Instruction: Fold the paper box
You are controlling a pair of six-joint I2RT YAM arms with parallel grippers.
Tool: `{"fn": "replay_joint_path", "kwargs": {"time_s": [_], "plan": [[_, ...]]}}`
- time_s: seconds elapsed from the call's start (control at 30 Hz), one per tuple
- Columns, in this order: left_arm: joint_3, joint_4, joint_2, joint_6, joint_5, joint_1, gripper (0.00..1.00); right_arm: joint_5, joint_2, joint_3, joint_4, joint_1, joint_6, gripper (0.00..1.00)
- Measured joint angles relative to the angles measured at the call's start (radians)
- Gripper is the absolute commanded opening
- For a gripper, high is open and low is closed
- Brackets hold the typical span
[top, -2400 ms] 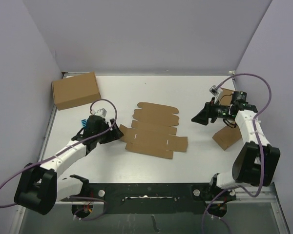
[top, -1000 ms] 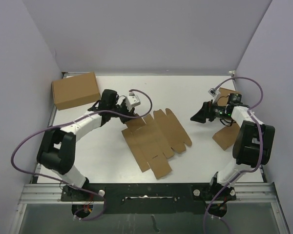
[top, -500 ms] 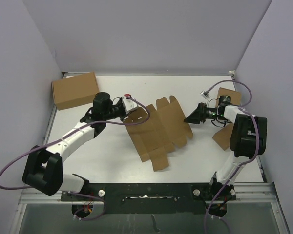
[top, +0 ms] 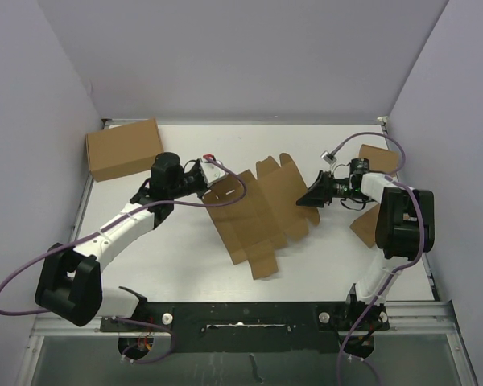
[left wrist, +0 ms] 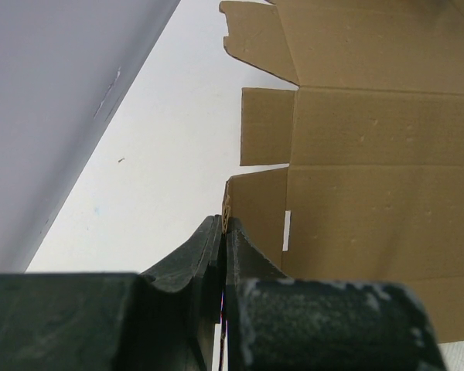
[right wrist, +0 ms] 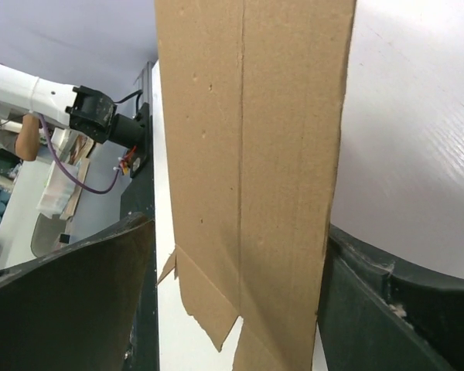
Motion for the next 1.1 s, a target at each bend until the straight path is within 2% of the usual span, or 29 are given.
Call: {"fn": "replay_joint_path", "kwargs": {"time_s": [0.37,0.43,0.5,0.53,0.57,0.6,0.77,0.87,1.0,1.1], "plan": [[-0.008,0.009,0.000,-0.058,-0.071,0.021,0.00,-0.049,0.000,0.020,-0.033,-0.002,-0.024,0.10],[-0.008,0.009,0.000,-0.073,-0.080,0.024,0.00,-0.034,-0.002,0.022,-0.033,-0.002,-0.019,0.02],[-0.008,0.008,0.000,-0.090,-0.085,0.026,0.00,-0.004,-0.013,0.022,-0.033,-0.002,-0.010,0.00],[-0.008,0.006,0.000,-0.101,-0.085,0.026,0.06,0.019,-0.023,0.022,-0.033,-0.002,-0.006,0.00],[-0.008,0.005,0.000,-0.110,-0.085,0.026,0.19,0.048,-0.040,0.022,-0.034,-0.002,-0.004,0.00],[-0.008,0.002,0.000,-0.127,-0.084,0.027,0.26,0.075,-0.061,0.022,-0.035,-0.002,-0.004,0.00],[0.026,-0.089,0.003,-0.219,-0.044,0.055,0.48,0.212,-0.162,0.031,-0.060,-0.002,-0.021,0.00],[0.105,-0.190,0.019,-0.299,0.014,0.112,0.55,0.283,-0.174,0.055,-0.085,-0.002,-0.042,0.00],[0.195,-0.298,0.031,-0.406,0.090,0.262,0.63,0.354,-0.173,0.066,-0.125,-0.002,-0.072,0.00],[0.204,-0.370,0.031,-0.458,0.092,0.370,0.65,0.381,-0.171,0.069,-0.151,-0.002,-0.091,0.00]]}}
